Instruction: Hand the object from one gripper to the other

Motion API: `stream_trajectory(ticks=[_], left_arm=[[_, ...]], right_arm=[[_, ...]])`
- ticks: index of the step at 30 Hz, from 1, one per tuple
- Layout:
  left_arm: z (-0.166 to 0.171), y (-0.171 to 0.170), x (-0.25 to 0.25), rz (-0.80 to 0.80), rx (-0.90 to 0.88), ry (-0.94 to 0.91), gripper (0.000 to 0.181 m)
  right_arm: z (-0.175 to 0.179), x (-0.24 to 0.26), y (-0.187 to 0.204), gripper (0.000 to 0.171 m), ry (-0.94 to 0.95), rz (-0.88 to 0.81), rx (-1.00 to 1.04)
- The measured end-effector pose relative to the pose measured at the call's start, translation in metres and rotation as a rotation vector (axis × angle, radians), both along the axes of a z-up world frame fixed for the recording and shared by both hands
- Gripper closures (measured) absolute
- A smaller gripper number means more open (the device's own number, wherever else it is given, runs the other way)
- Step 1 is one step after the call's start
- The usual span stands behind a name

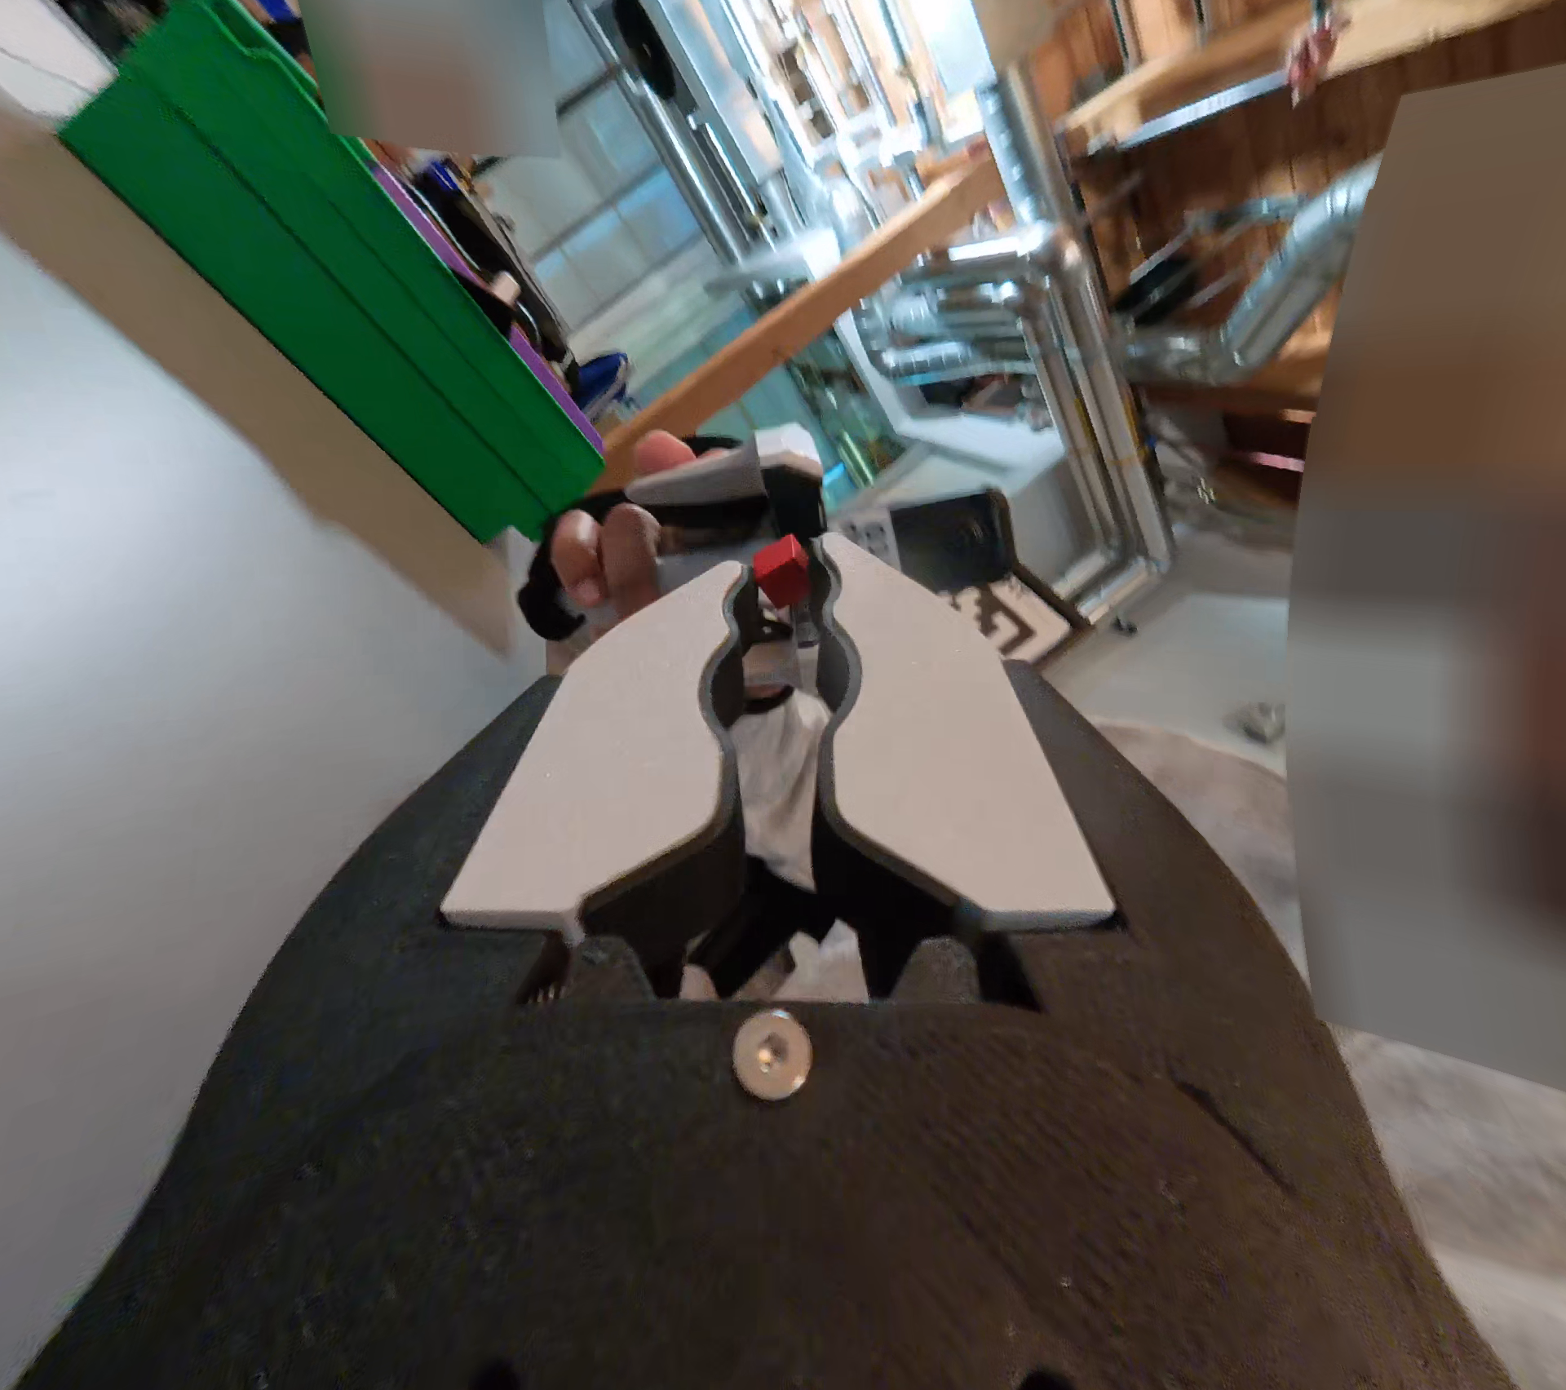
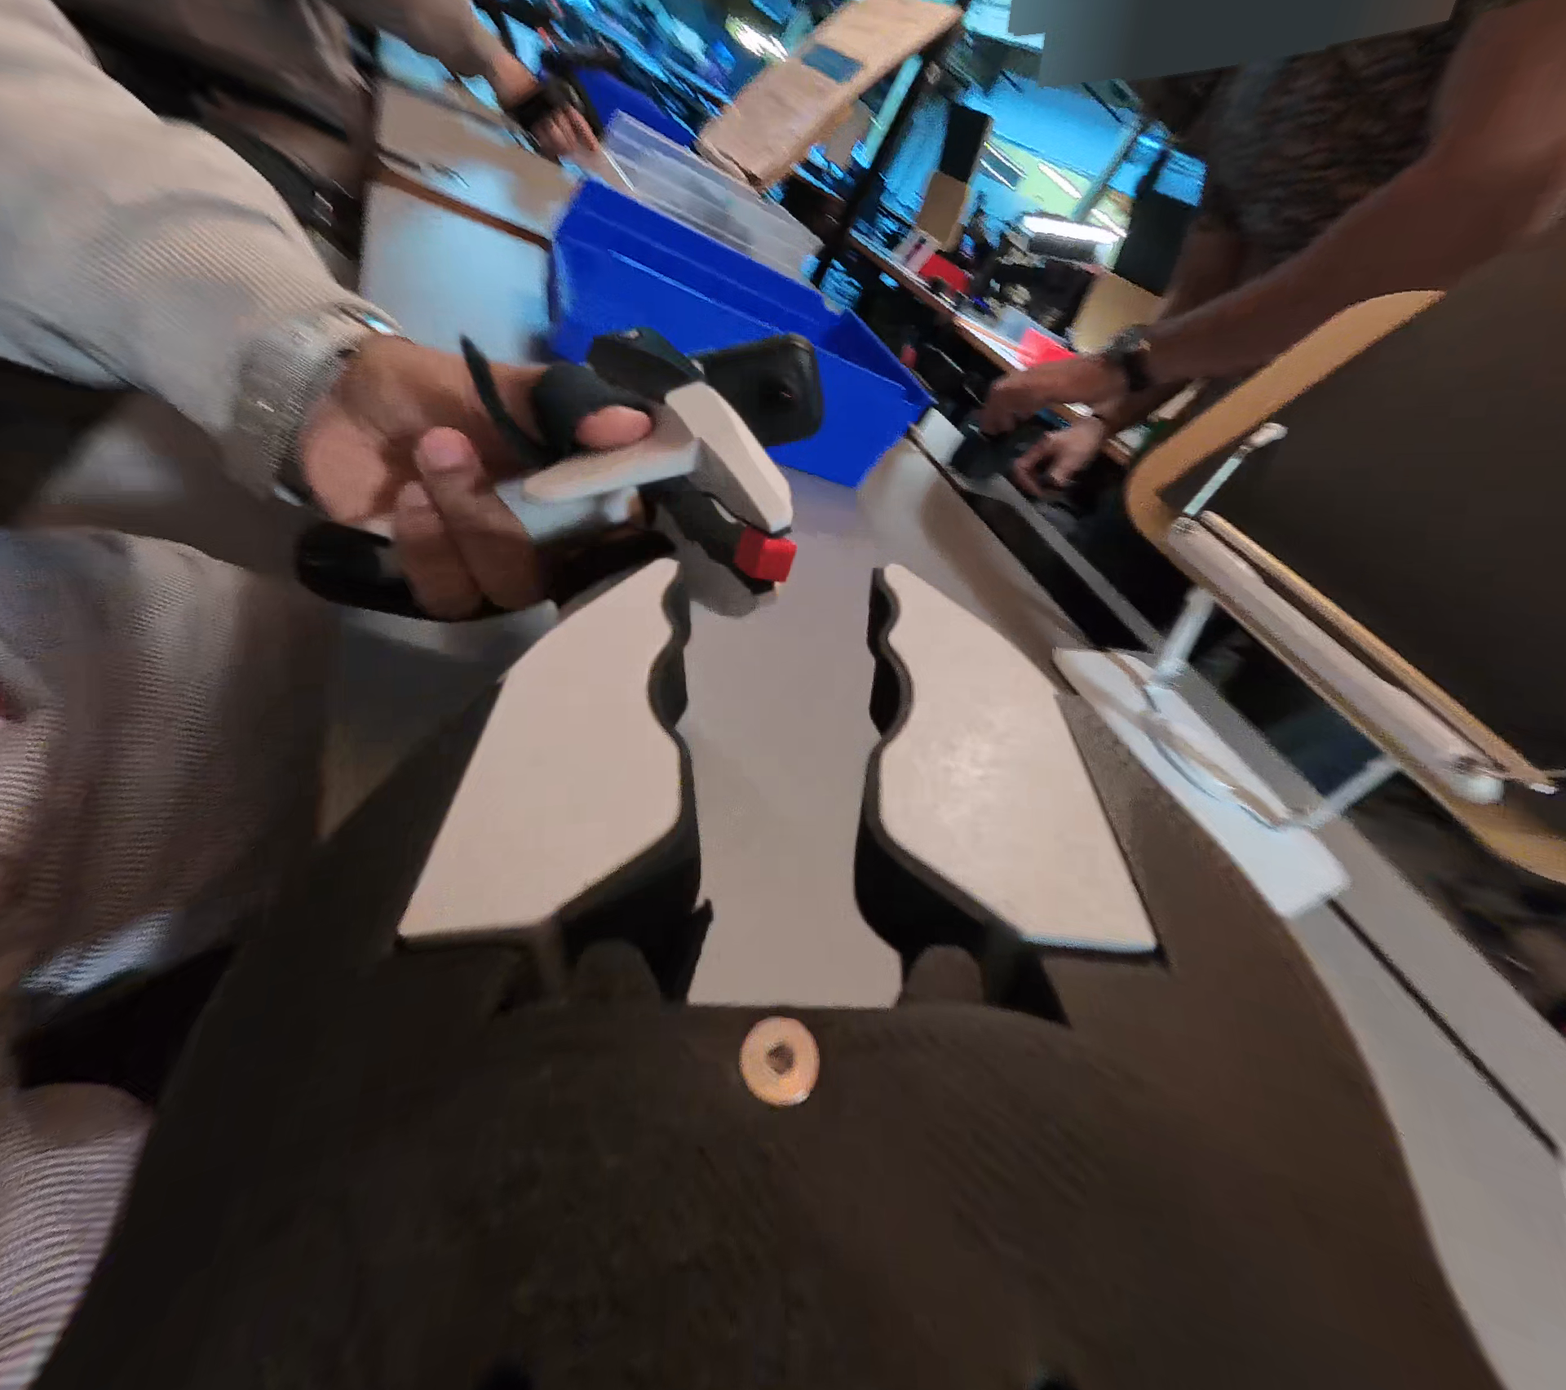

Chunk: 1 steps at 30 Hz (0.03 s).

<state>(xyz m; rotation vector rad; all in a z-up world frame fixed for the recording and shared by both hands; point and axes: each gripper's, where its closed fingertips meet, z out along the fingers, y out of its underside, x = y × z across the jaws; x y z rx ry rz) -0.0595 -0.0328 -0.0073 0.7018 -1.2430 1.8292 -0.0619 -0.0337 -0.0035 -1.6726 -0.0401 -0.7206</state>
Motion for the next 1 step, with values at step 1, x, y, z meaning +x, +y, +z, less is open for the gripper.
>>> stream_trajectory(ticks=[1], left_arm=[[-0.0013,0.0015,0.0043,0.03,-0.009,0.029,0.169]], right_arm=[[-0.0029,0.0029,0.0007,0.132,-0.014,-0.048,-0.028]])
